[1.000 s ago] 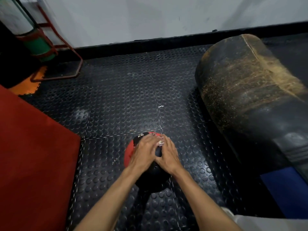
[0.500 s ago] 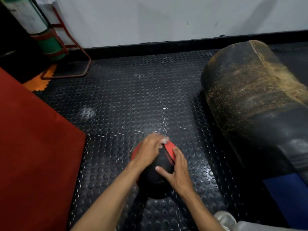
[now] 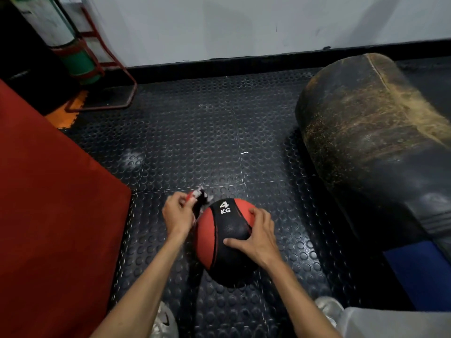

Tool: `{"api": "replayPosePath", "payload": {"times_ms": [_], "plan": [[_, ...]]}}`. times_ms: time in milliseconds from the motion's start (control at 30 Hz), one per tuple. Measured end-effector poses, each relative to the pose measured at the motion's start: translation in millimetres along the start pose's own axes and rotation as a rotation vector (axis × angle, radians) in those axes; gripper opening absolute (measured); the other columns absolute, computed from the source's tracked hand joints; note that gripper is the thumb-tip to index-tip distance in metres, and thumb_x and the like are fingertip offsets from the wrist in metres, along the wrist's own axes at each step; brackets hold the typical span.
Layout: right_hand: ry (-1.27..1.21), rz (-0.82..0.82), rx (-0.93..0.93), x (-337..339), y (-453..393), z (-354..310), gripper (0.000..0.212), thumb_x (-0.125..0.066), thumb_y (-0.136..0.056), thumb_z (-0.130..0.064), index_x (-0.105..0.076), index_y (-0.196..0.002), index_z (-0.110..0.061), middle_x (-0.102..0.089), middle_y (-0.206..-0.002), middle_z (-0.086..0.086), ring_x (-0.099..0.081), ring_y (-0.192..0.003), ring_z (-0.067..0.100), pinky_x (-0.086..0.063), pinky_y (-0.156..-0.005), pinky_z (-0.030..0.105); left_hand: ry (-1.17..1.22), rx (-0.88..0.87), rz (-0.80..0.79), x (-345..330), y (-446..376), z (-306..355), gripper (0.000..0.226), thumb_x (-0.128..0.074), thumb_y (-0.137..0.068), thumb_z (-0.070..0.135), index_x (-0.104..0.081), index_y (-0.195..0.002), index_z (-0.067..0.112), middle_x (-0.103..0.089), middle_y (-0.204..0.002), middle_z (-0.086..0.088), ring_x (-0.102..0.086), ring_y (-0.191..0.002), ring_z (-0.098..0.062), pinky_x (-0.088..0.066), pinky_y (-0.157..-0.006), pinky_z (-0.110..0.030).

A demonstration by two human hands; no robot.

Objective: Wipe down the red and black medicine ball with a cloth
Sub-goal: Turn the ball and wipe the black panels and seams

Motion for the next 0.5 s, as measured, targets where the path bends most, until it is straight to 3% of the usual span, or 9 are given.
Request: {"api": "replayPosePath", "payload": {"times_ms": [100, 167, 233, 300, 367, 433, 500], "plan": [[0.011, -0.012, -0.026, -1, -4, -2, 0.112, -0.073, -0.048, -0.071, -0.025, -0.14, -0.029, -0.023, -0.141, -0.011, -0.027, -0.131, 0.017, -0.036, -0.11, 0.044, -0.033, -0.185, -0.023, 10, 6, 30, 0.007, -0.067, -0.091, 0.017, -0.069, -0.096, 0.022, -0.067, -0.094, 0.002, -0.063, -0.086, -0.021, -0.049, -0.077, -0.031], [0.025, -0.004, -0.032, -4, -4, -2, 0.113, -0.067, -0.047, -0.076, -0.023, -0.142, -0.03, -0.022, -0.142, -0.011, -0.027, -0.132, 0.017, -0.035, -0.111, 0.044, -0.124, -0.382, -0.172, -9, 30, 51, 0.01, -0.067, -0.09, 0.015, -0.071, -0.097, 0.021, -0.068, -0.099, 0.009, -0.06, -0.088, -0.011, -0.044, -0.08, -0.019], [0.012, -0.003, -0.049, -4, -5, 1, 0.112, -0.063, -0.047, -0.075, -0.024, -0.141, -0.028, -0.023, -0.14, -0.009, -0.028, -0.132, 0.018, -0.034, -0.111, 0.042, -0.213, -0.549, -0.302, -26, 58, 61, 0.007, -0.063, -0.092, 0.019, -0.07, -0.09, 0.017, -0.066, -0.091, 0.007, -0.057, -0.087, -0.013, -0.041, -0.076, -0.02], [-0.042, -0.011, -0.078, 2, -10, 2, 0.099, -0.063, -0.052, -0.071, -0.03, -0.134, -0.026, -0.028, -0.13, -0.007, -0.031, -0.127, 0.019, -0.035, -0.107, 0.038, -0.17, -0.485, -0.339, -27, 55, 54, 0.014, -0.06, -0.096, 0.023, -0.071, -0.093, 0.016, -0.06, -0.084, 0.007, -0.055, -0.089, -0.018, -0.039, -0.073, -0.024], [-0.124, -0.02, -0.127, 7, -17, 2, 0.073, -0.063, -0.072, -0.064, -0.036, -0.128, -0.026, -0.03, -0.125, -0.005, -0.032, -0.127, 0.023, -0.033, -0.103, 0.037, -0.11, -0.379, -0.378, -30, 44, 39, 0.024, -0.06, -0.096, 0.031, -0.068, -0.117, 0.022, -0.061, -0.104, 0.009, -0.049, -0.103, -0.013, -0.04, -0.086, -0.025], [-0.111, -0.043, -0.163, 2, -26, 0, 0.062, -0.052, -0.088, -0.063, -0.035, -0.138, -0.03, -0.028, -0.139, 0.0, -0.026, -0.136, 0.028, -0.027, -0.111, 0.044, -0.196, -0.375, -0.443, -44, 45, 30, 0.05, -0.052, -0.095, 0.046, -0.051, -0.142, 0.029, -0.05, -0.127, 0.008, -0.041, -0.117, -0.012, -0.032, -0.101, -0.028], [0.012, -0.055, -0.146, -8, -27, -1, 0.064, -0.035, -0.095, -0.066, -0.024, -0.15, -0.036, -0.016, -0.158, -0.002, -0.015, -0.147, 0.025, -0.015, -0.119, 0.053, -0.33, -0.342, -0.464, -60, 45, 22, 0.054, -0.042, -0.097, 0.054, -0.042, -0.148, 0.036, -0.04, -0.134, 0.005, -0.036, -0.124, -0.018, -0.026, -0.107, -0.032]]}}
Point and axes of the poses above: each hand's wrist, its own y-axis away from the middle knuckle, its own x-axis out of the back of the hand, z = x × y, the point moved 7 cm from there along -y, towards the middle knuckle
